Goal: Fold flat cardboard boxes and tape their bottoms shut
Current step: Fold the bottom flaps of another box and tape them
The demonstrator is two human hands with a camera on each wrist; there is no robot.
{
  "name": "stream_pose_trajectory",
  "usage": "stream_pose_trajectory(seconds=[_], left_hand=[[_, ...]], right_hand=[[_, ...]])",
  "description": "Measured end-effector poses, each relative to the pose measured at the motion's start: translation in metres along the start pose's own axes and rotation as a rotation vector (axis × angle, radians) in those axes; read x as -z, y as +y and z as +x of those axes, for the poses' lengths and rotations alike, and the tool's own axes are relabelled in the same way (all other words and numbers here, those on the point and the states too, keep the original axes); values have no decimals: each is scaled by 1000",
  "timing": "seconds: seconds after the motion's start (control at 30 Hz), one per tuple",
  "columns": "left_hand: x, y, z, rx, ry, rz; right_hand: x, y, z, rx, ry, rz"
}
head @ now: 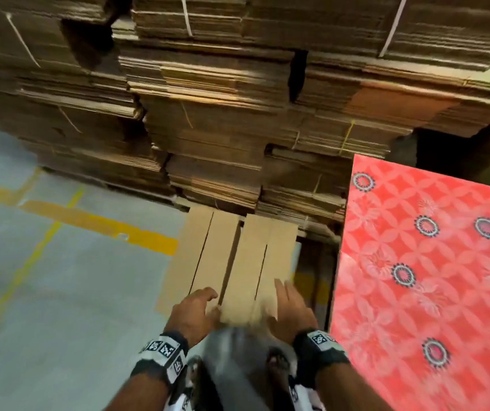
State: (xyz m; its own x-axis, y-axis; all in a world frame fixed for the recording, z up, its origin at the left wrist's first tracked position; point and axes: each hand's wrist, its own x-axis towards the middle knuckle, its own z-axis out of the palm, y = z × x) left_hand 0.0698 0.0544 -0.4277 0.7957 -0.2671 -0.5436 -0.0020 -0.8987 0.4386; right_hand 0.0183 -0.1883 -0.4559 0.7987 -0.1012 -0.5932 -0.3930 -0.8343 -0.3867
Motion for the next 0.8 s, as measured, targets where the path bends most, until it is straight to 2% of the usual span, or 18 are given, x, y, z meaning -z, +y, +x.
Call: stream_pose_trajectory(seconds=[0.1,0.2,0.3,0.43,0.57,0.67,0.8], left_hand=[[-38,-31,41,5,-191,6],[-84,-64,87,-20,-287,39],[-134,-96,139,13,-293,23],[-218,-153,195,154,-318,-44],[-275,-180,229,205,-312,-122],[-308,-199,250,253,-309,-224],[-334,-210,255,301,-292,-308]], right_hand=[[-40,22,38,-164,-61,66],[-67,31,76,-242,-33,110],[-115,54,119,-323,-57,192],[-196,89,155,-465,-129,306],[-262,129,175,-636,-83,412],[-293,158,193,-724,-71,548],[-342,198,221,-714,-27,762]])
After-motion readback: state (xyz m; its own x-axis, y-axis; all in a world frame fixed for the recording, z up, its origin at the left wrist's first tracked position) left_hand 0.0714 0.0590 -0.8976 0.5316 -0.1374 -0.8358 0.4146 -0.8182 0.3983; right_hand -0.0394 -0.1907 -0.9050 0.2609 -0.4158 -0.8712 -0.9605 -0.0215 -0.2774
